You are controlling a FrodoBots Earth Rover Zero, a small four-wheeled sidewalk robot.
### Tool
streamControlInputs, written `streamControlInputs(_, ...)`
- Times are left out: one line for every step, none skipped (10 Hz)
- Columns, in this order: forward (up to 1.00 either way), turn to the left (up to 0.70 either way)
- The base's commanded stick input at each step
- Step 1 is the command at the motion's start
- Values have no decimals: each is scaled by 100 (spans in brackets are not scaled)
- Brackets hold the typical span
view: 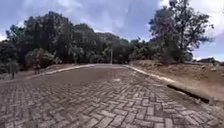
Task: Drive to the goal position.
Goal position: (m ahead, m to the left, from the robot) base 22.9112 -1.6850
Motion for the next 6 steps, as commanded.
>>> streamControlInputs(100, 0)
streamControlInputs(100, 0)
streamControlInputs(100, 0)
streamControlInputs(100, 0)
streamControlInputs(100, 0)
streamControlInputs(100, 0)
